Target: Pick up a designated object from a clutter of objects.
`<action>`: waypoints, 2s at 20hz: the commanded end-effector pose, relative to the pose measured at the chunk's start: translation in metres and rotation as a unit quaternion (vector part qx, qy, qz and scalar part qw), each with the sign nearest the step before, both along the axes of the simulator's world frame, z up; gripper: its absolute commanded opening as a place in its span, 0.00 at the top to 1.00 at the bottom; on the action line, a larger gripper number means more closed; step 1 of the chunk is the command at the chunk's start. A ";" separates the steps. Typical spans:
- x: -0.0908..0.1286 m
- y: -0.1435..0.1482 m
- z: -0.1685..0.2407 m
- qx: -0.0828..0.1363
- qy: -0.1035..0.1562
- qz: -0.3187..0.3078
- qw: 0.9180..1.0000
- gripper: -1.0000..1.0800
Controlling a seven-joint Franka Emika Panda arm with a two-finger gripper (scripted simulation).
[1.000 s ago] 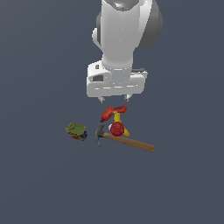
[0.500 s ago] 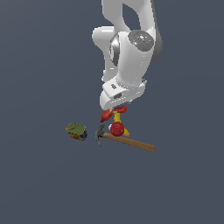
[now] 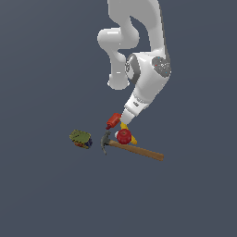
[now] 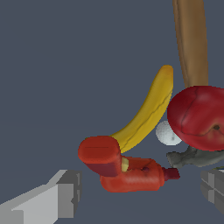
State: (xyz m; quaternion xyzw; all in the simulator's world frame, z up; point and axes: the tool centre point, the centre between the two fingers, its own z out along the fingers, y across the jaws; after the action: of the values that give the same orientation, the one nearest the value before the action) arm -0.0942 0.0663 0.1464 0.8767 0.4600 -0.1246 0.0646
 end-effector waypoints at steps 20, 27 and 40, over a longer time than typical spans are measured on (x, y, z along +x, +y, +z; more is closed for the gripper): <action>-0.035 0.012 -0.046 -0.004 0.045 0.131 0.990 0.00; -0.039 0.008 -0.061 -0.003 0.046 0.133 0.990 0.00; -0.039 0.008 -0.059 -0.003 0.045 0.133 0.990 1.00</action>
State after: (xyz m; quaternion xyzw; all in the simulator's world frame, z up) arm -0.1330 0.0741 0.0865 0.8012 0.5743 -0.1564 0.0625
